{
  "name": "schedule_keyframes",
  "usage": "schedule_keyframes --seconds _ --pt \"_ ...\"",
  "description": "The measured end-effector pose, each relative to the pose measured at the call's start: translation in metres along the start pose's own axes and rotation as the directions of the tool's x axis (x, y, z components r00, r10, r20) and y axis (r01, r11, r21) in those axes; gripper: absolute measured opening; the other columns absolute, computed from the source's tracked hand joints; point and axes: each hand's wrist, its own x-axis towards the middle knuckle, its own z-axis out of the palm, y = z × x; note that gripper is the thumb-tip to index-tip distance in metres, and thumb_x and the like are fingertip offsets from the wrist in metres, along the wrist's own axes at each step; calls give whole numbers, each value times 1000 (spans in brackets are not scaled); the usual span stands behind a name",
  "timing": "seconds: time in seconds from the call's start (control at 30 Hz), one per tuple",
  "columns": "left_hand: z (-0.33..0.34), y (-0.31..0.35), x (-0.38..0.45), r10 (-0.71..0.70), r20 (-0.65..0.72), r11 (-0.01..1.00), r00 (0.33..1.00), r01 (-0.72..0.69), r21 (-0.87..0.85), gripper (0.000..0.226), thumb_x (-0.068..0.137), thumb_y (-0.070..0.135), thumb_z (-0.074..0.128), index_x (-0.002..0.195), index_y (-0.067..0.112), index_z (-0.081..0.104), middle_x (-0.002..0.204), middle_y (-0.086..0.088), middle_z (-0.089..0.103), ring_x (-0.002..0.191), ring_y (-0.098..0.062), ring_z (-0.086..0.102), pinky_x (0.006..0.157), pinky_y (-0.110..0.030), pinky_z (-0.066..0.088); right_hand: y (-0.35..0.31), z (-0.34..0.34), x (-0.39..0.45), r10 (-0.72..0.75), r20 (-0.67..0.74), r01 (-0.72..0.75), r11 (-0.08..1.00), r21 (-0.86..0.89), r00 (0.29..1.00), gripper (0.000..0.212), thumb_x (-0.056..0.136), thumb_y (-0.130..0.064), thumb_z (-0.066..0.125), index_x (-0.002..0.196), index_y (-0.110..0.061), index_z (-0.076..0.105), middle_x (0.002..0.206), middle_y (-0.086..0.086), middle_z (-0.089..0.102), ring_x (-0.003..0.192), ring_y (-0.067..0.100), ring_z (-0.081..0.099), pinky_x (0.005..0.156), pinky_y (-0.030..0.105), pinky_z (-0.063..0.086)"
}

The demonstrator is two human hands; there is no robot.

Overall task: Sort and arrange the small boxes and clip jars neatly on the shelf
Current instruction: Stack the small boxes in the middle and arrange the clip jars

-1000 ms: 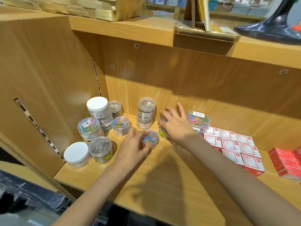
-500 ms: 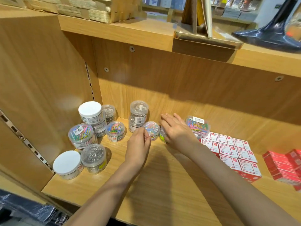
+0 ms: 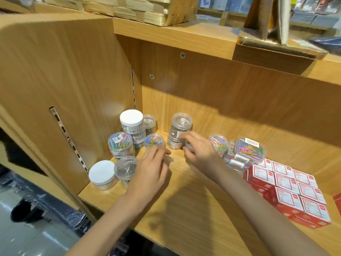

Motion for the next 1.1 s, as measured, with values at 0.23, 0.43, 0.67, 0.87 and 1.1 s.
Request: schedule_keyframes --seconds 0.23,0.43,0.67,0.87,1.1 --pt "-31 -5 -9 35 58 978 998 -46 205 25 84 21 41 95 7 58 98 -8 58 90 -21 49 78 -28 38 -14 58 26 -38 296 77 990 -119 954 65 84 -3 54 143 -13 27 150 3 24 138 20 17 114 32 19" --pt "-49 -16 -24 -9 32 903 999 -6 430 28 85 32 42 87 12 62 95 -3 61 91 -23 53 80 -33 32 -22 57 12 -44 141 68 984 -167 989 38 84 -32 63 115 -15 47 123 4 41 118 22 35 95 38 40" --pt "-41 -28 -30 -94 314 889 945 -62 453 46 75 46 52 102 11 62 94 -5 62 84 -25 60 69 -29 50 -20 29 -22 141 47 -147 979 144 989 29 78 -28 71 95 -15 52 108 -6 35 94 4 43 80 17 36" --pt "-21 -22 -12 -30 368 951 929 -87 297 57 85 39 58 133 12 42 131 -6 43 117 -23 39 100 -34 34 2 -9 -17 223 -198 -260 948 -184 954 32 85 -34 60 104 -11 47 115 7 43 100 22 46 84 33 37" --pt "-28 -24 -9 26 224 971 974 -78 228 57 82 54 46 123 14 51 126 -2 49 116 -20 41 101 -33 25 2 -14 5 105 -217 -203 839 -505 971 33 79 -29 67 99 -3 58 104 16 55 101 35 48 93 43 23"
